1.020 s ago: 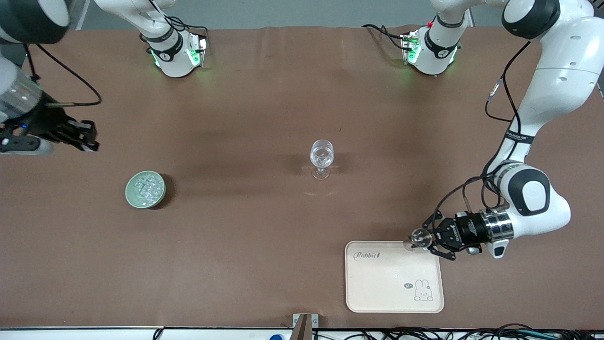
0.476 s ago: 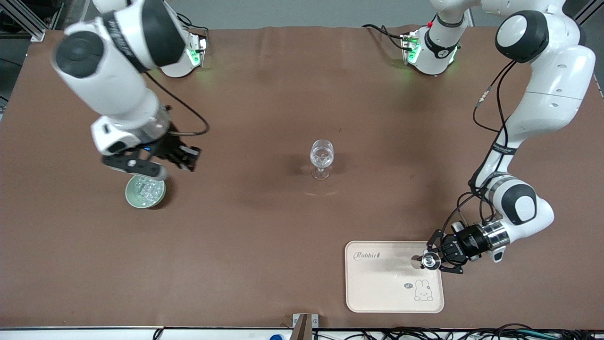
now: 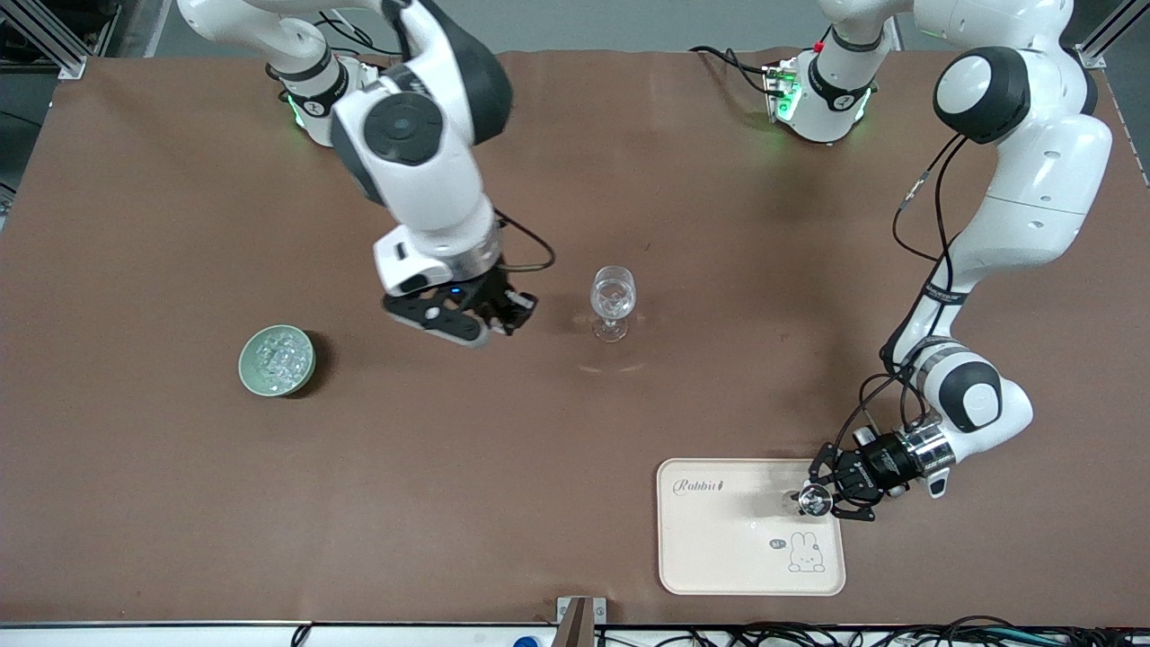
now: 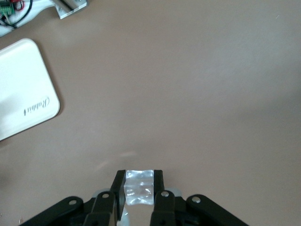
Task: Pour wine and add ice with both arms
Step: 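Carry the ice cube with the right gripper over the wine glass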
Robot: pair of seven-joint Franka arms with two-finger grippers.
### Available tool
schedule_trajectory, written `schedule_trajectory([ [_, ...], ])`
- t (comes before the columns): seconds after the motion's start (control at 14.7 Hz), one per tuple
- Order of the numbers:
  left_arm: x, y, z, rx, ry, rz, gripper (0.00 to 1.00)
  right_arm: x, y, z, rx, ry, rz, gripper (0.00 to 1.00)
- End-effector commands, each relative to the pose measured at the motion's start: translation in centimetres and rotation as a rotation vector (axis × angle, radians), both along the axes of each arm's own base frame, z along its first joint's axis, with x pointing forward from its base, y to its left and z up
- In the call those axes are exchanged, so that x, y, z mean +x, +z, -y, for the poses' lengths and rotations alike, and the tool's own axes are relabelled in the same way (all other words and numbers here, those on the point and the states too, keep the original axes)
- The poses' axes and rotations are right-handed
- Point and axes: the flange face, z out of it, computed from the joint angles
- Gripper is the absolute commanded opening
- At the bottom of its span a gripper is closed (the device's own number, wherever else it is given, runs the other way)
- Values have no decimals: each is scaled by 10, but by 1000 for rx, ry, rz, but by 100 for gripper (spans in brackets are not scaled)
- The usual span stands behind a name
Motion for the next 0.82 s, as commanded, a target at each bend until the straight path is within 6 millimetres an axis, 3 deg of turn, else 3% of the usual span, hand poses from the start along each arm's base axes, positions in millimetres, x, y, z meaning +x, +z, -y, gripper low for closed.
schedule_trajectory([
  [0.0,6,-8,0,-14,34,9,1,-14,-8,-32,-4,-21,-8,1],
  [0.2,5,-13,0,-14,34,5,1,-34,-12,-55,-6,-11,-20,2],
  [0.34,4,-16,-1,-9,31,11,2,-44,-28,-70,-15,-13,-30,2],
  [0.41,3,-17,0,-3,27,22,8,-52,-34,-81,-19,-2,-33,2],
  [0.54,2,-19,-2,10,20,43,37,-59,-43,-93,-24,3,-38,4],
  [0.61,2,-18,-2,10,19,48,59,-63,-49,-101,-26,-1,-42,5],
  [0.75,2,-18,-6,13,24,43,77,-68,-60,-111,-32,0,-46,5],
])
